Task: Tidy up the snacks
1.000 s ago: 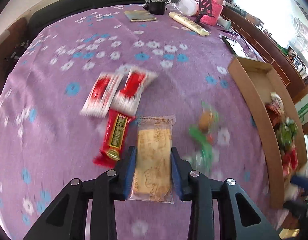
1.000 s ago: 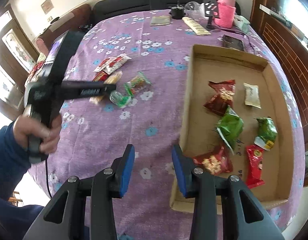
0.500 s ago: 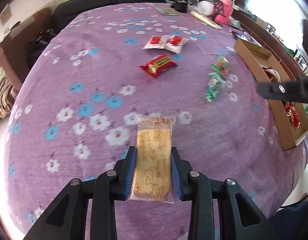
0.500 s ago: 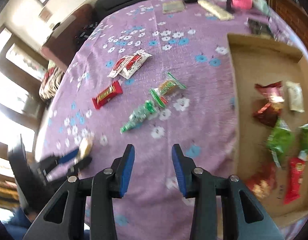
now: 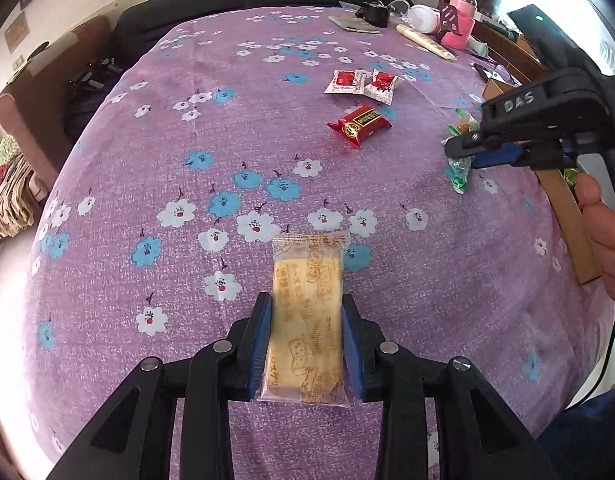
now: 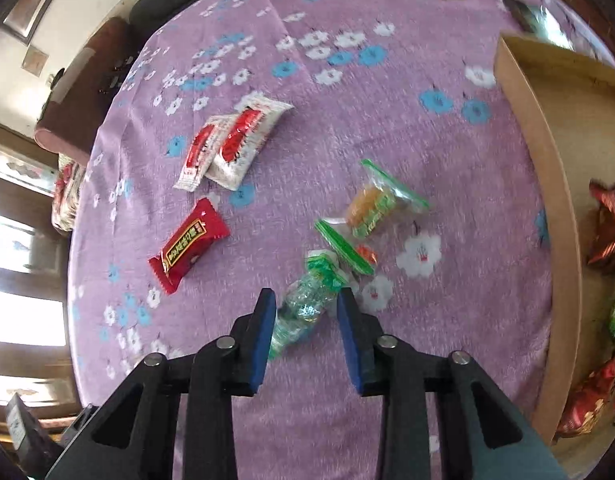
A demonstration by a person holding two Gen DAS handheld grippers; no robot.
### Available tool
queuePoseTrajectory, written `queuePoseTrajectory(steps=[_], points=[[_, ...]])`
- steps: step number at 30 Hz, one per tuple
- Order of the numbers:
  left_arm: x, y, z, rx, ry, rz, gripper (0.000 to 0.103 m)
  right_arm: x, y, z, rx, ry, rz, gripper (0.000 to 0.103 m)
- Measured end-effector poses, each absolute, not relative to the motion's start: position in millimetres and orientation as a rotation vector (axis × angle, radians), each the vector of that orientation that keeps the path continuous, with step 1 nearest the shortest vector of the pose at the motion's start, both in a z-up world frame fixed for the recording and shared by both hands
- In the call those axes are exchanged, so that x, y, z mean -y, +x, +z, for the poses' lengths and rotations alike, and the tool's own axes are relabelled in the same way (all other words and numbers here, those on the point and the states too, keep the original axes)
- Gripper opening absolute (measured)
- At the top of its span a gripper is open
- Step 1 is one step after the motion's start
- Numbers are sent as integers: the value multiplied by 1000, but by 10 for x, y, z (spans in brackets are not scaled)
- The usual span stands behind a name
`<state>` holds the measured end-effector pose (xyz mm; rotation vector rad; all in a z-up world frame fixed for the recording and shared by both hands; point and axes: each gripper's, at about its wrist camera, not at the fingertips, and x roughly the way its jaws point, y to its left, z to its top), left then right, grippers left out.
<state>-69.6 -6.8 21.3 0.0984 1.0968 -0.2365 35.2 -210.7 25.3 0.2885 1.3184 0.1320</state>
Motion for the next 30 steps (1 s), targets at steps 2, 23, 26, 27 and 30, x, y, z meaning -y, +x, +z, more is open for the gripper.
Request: queuePoseTrajectory(steps=[2, 23, 26, 27, 30], points=[[65, -695, 214, -1095, 100, -239, 35, 2013, 323, 264, -1313, 207, 144, 22], [292, -552, 315, -1068, 59, -255, 34, 2153, -600, 528, -1235, 165, 295, 22], [347, -550, 344, -1064, 63, -257, 34, 2226, -667, 589, -1222, 162, 301, 22], [371, -549, 356, -1062, 65, -258, 34, 2221, -645, 596, -1216, 162, 303, 22], [435, -547, 389, -1056, 71, -264, 34, 2272, -655, 652, -1195, 160, 305, 22]])
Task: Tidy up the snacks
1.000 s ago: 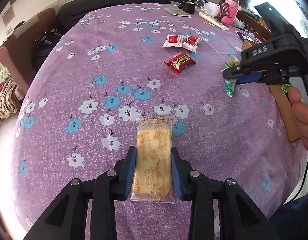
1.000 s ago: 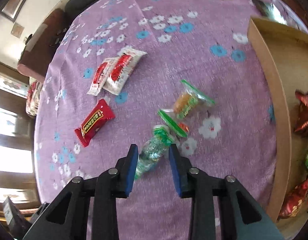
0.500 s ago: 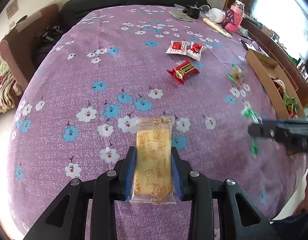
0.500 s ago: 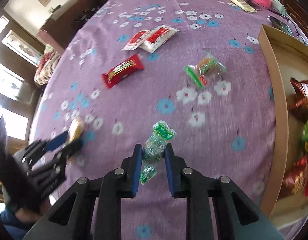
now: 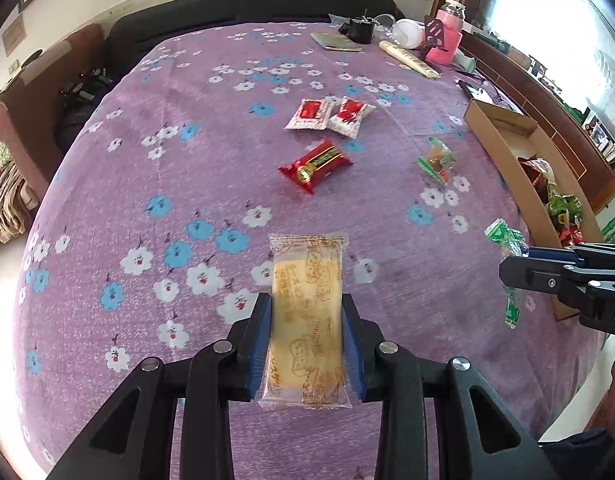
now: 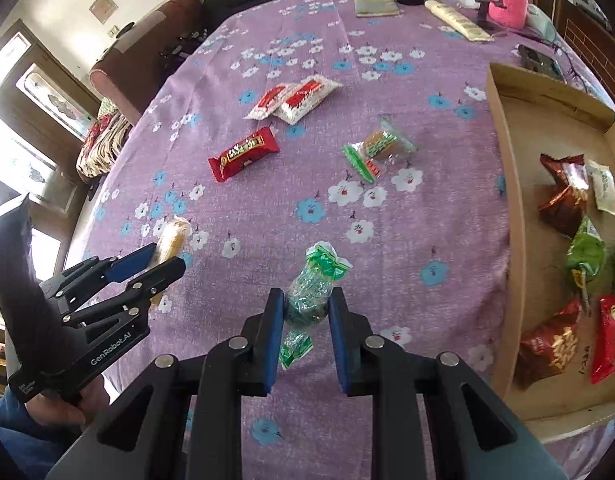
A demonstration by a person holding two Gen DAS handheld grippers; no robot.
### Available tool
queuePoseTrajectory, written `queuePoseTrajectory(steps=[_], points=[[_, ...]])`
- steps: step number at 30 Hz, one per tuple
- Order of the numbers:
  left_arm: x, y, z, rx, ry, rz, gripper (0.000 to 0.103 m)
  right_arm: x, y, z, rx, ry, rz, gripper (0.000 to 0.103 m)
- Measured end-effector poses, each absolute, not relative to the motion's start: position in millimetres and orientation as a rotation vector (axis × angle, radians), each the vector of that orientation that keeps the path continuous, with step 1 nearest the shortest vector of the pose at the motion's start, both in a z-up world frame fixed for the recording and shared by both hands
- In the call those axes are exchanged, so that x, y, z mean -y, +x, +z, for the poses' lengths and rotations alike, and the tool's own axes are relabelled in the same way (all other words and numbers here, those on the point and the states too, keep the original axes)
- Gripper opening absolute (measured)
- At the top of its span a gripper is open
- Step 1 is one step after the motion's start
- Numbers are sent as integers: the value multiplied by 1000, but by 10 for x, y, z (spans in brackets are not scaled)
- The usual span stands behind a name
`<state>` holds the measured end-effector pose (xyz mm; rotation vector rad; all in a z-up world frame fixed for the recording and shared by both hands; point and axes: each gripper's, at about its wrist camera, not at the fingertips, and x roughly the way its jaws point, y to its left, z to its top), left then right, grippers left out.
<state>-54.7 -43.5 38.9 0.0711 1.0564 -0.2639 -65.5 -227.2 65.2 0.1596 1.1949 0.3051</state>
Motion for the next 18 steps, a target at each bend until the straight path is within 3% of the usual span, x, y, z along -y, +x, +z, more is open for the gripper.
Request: queuePoseTrajectory(steps=[18], points=[[996, -562, 599, -1022, 162, -336, 34, 2924, -877, 854, -1112, 260, 237, 22]])
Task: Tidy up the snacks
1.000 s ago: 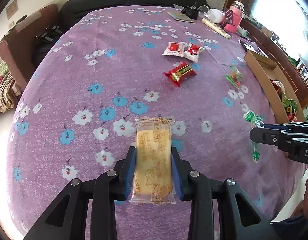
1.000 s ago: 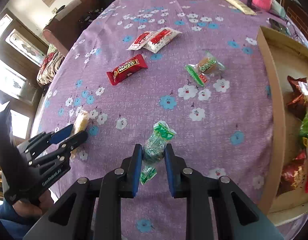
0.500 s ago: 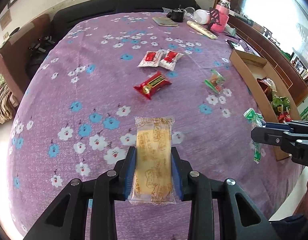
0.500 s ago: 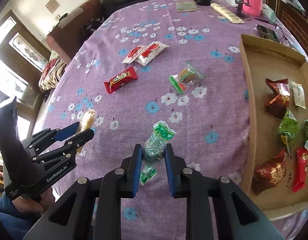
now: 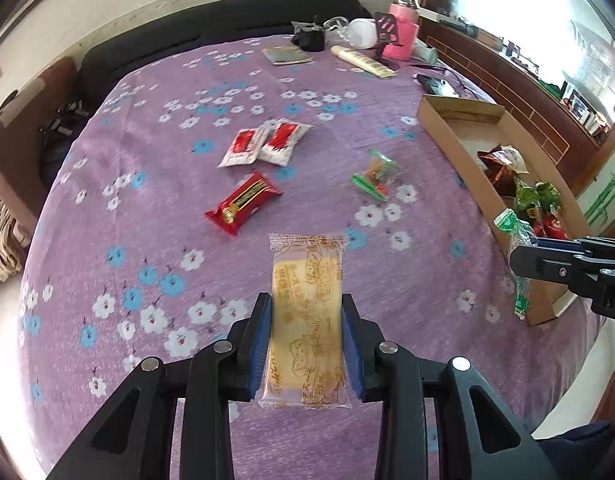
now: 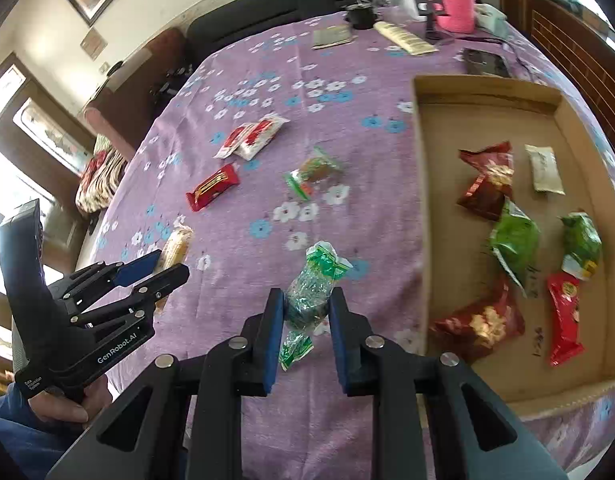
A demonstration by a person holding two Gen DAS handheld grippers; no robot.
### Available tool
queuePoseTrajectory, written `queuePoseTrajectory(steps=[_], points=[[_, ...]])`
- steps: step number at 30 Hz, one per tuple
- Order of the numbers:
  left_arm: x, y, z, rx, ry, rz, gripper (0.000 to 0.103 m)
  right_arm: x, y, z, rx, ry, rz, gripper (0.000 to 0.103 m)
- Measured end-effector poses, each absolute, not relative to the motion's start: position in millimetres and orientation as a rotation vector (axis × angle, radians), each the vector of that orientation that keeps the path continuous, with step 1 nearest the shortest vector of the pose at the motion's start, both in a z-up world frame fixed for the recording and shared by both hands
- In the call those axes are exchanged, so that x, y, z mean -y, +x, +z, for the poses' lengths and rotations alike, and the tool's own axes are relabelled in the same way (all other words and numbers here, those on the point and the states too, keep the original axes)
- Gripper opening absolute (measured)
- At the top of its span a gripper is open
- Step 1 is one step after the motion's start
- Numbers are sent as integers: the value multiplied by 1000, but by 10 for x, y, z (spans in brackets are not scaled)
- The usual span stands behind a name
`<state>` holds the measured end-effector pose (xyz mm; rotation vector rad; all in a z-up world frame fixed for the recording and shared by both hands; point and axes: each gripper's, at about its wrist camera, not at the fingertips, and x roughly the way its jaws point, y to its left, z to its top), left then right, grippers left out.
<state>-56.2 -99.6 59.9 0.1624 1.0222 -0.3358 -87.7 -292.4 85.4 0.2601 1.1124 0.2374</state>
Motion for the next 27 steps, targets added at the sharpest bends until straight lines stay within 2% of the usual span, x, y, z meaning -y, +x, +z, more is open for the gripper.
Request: queuePoseTrajectory(steps=[12, 27], points=[[1516, -572, 811, -976, 246, -427, 34, 3365, -1075, 929, -1057, 344, 168, 22], [2565, -669, 1049, -913, 364, -629, 34, 4138, -1311, 904, -1014, 465, 17, 22]])
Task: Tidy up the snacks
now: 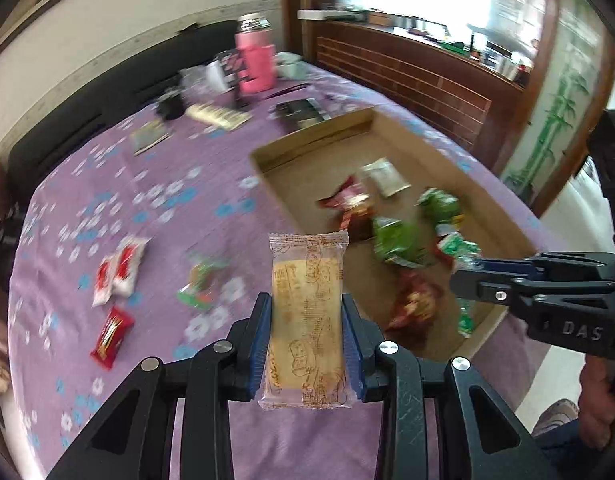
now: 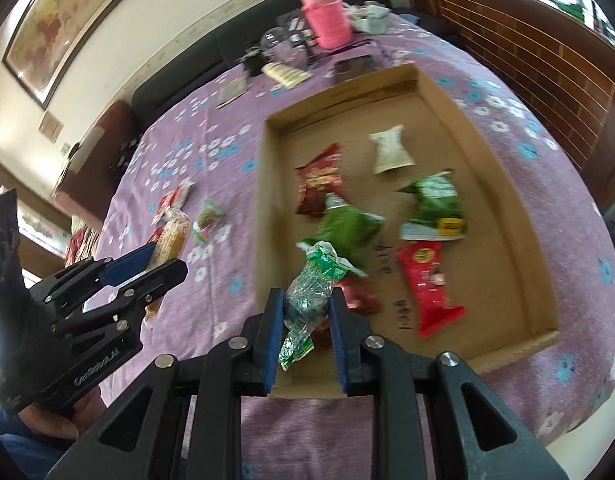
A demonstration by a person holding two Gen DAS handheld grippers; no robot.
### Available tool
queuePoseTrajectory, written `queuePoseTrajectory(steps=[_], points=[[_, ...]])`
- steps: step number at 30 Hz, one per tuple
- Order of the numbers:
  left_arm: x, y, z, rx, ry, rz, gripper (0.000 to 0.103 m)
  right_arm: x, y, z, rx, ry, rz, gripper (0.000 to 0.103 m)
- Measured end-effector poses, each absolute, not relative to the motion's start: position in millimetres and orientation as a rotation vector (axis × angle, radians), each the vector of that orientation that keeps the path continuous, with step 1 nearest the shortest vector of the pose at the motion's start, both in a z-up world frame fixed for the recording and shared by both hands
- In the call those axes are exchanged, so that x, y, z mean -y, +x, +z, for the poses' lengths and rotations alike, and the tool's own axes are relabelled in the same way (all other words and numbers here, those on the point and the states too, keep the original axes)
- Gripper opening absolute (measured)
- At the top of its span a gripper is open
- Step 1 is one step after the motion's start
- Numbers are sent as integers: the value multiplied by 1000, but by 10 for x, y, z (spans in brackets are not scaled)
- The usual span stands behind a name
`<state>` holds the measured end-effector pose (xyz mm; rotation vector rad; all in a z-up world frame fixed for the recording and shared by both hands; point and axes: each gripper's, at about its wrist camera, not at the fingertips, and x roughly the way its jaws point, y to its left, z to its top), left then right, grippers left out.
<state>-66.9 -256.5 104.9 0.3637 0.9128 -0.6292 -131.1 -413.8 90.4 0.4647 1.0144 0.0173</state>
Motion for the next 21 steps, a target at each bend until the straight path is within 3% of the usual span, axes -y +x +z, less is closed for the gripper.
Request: queuePoseTrajectory(steps=[21], points=[[3617, -881, 759, -959, 456, -809, 34, 4933, -1405, 731, -1044, 523, -120, 22]])
